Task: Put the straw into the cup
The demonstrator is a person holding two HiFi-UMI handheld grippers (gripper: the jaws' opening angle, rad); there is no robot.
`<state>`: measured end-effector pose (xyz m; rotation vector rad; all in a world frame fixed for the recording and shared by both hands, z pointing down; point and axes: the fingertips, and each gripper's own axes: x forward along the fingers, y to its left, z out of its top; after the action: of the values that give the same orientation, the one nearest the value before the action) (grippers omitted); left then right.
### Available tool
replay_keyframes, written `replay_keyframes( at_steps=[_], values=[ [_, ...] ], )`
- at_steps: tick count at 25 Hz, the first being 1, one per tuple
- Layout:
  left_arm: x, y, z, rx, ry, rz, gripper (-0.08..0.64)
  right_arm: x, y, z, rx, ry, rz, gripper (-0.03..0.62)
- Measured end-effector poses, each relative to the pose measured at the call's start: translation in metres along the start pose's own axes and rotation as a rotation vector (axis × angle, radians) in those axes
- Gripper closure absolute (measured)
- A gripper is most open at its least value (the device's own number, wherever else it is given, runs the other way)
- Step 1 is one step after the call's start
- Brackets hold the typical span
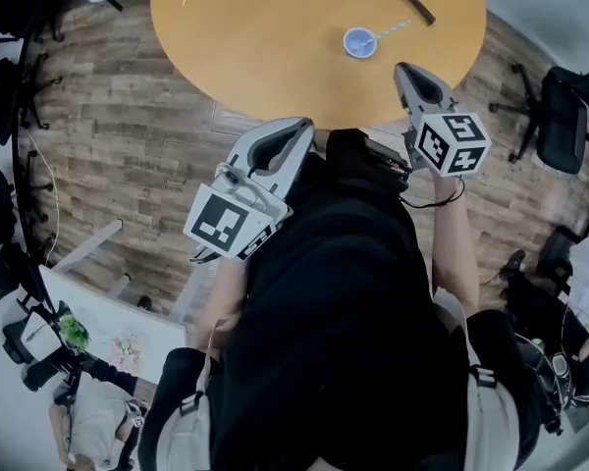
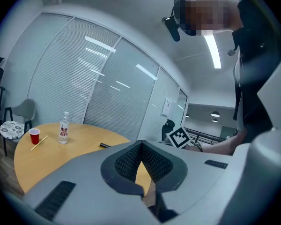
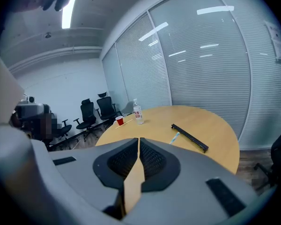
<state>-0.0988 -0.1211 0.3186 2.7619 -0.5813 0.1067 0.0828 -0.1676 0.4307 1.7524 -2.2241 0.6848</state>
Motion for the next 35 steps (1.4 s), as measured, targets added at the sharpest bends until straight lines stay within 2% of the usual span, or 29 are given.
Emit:
replay_keyframes(
  at_steps=[7, 10, 13, 17, 22, 28, 35],
  values=[
    [0.003, -0.024, 0.006, 0.055, -0.011, -0.029, 0.549, -0.061, -0.001, 0.014, 0.026, -0.103, -0.029, 0.569],
    [0.007, -0.039, 0.008, 0.052, -0.027, -0.044, 0.549, -0.083, 0.000, 0.019, 0.007, -0.130, -0.047, 0.568],
    [0.012, -0.065, 0.002, 0.053, -0.001, -0.086, 0.549, -0.117, 0.006, 0.020, -0.002, -0.159, -0.068, 0.568],
    [0.022, -0.113, -0.015, 0.073, 0.029, -0.153, 0.549, -0.176, 0.001, 0.005, 0.001, -0.179, -0.099, 0.568],
    [0.022, -0.168, -0.034, 0.057, 0.043, -0.153, 0.549, -0.240, -0.012, -0.027, 0.076, -0.205, -0.138, 0.568],
    [-0.007, -0.234, -0.078, 0.056, 0.092, -0.117, 0.549, -0.292, 0.013, -0.066, 0.064, -0.196, -0.056, 0.569],
    [-0.059, -0.277, -0.115, 0.020, 0.123, -0.026, 0.549, -0.321, 0.062, -0.100, 0.036, -0.178, 0.102, 0.569]
  ],
)
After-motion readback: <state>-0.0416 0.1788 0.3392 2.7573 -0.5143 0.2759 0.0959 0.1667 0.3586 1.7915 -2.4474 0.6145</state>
